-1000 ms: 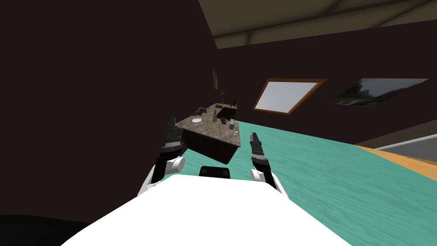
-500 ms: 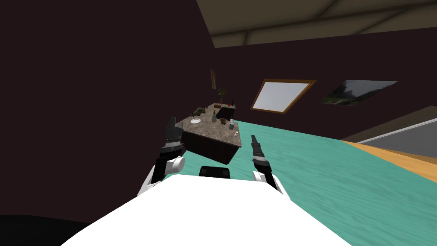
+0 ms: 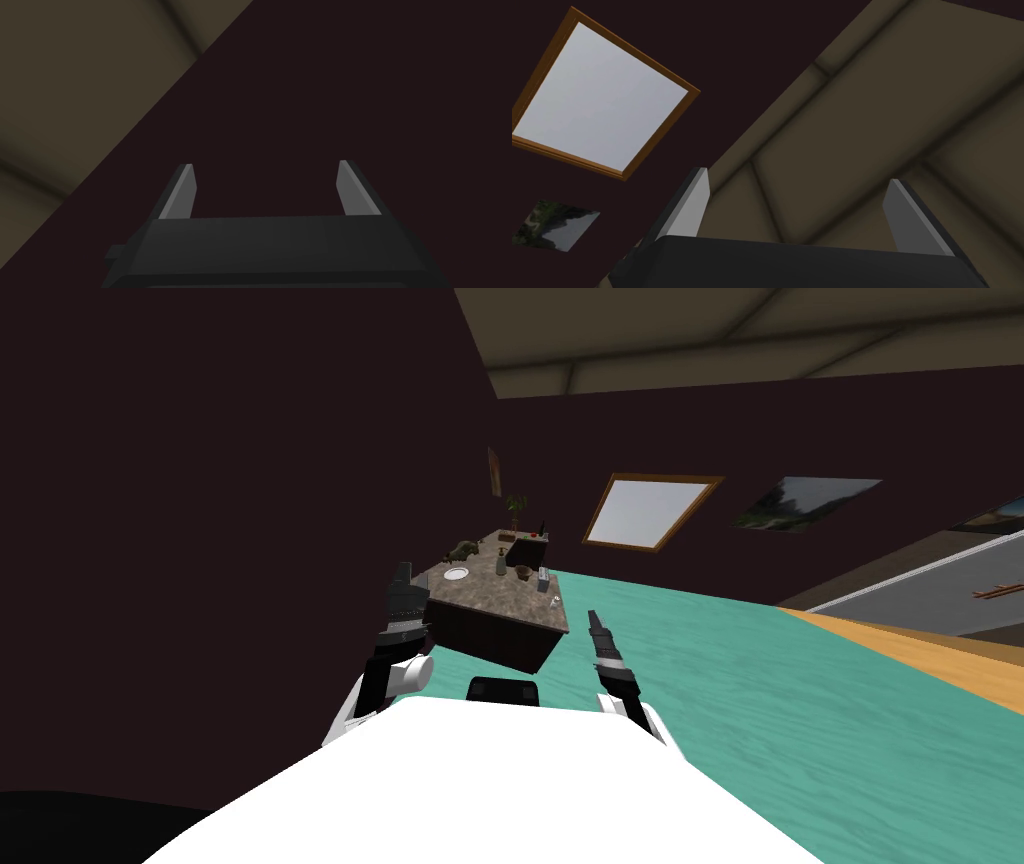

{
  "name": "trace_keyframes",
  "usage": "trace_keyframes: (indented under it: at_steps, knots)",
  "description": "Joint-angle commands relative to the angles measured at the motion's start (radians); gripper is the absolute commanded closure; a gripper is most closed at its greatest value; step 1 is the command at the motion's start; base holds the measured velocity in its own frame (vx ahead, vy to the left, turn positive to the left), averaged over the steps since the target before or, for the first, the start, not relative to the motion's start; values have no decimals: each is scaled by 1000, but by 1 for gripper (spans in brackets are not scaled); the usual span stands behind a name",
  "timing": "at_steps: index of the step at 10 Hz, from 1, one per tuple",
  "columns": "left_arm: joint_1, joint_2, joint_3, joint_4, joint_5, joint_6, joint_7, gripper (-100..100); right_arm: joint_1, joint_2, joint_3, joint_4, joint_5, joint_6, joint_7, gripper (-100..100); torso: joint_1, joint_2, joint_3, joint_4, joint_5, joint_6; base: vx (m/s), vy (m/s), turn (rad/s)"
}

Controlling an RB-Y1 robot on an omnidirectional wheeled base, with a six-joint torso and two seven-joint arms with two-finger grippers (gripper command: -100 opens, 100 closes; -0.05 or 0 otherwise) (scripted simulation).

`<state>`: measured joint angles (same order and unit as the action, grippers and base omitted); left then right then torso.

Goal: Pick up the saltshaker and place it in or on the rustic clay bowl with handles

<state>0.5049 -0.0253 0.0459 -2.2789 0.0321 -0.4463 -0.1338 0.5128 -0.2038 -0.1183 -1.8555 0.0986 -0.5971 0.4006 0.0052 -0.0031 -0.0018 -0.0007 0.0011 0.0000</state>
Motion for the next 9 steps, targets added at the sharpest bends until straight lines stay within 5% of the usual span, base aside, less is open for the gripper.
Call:
trace_keyframes:
  at_steps: [1,9]
  knots:
    - [0,0,0,0,0,0,0,0,-4,1,-6,23,5,-3,36,-100,0,0,0,0,0,0,35,78,-60]
    - [0,0,0,0,0,0,0,0,-26,-17,-70,179,39,-12,228,-100,-1,0,0,0,0,0,27,70,-65]
